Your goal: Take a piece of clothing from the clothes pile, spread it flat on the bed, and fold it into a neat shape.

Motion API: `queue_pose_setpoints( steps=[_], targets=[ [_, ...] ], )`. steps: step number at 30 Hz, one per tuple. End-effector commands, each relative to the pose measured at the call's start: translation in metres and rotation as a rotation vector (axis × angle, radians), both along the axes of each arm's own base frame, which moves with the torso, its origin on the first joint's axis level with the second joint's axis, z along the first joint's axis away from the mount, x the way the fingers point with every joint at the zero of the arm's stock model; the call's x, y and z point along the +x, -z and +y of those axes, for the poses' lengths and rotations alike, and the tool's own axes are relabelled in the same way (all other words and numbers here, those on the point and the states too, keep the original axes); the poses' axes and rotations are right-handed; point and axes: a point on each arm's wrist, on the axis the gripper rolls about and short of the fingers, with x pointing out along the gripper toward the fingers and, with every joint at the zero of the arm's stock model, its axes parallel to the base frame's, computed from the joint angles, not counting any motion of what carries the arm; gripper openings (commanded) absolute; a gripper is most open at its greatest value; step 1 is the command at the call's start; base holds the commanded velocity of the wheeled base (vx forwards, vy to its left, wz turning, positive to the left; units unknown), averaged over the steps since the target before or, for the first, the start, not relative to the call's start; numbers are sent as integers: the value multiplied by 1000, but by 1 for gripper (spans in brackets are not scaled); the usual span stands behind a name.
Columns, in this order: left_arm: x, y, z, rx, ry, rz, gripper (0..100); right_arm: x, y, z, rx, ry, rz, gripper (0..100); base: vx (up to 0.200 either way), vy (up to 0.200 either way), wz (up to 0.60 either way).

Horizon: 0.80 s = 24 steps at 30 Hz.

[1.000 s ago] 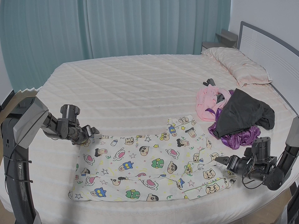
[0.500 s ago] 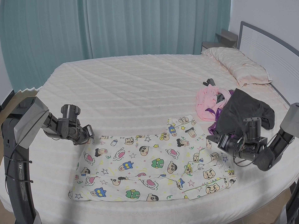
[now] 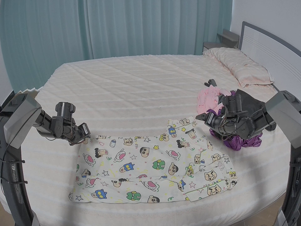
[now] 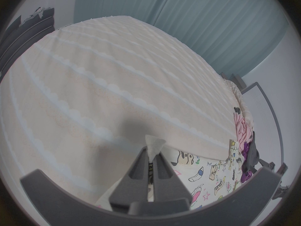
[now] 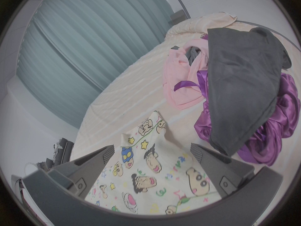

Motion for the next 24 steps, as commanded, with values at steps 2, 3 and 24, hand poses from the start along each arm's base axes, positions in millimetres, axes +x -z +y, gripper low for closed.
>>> queue_pose_setpoints(
  steps=[2,3,24],
  targets=[
    [-21,-17,0,-6,-3,3,0,39,45,5,-42,37,78,100,0,0,0],
    [-22,-18,-1,-7,0,2,0,43,48,7,-47,41,82,100,0,0,0],
    [-30,-16,-3,-26,20,25,0,67,74,38,-97,-8,66,0,0,0,0]
  ],
)
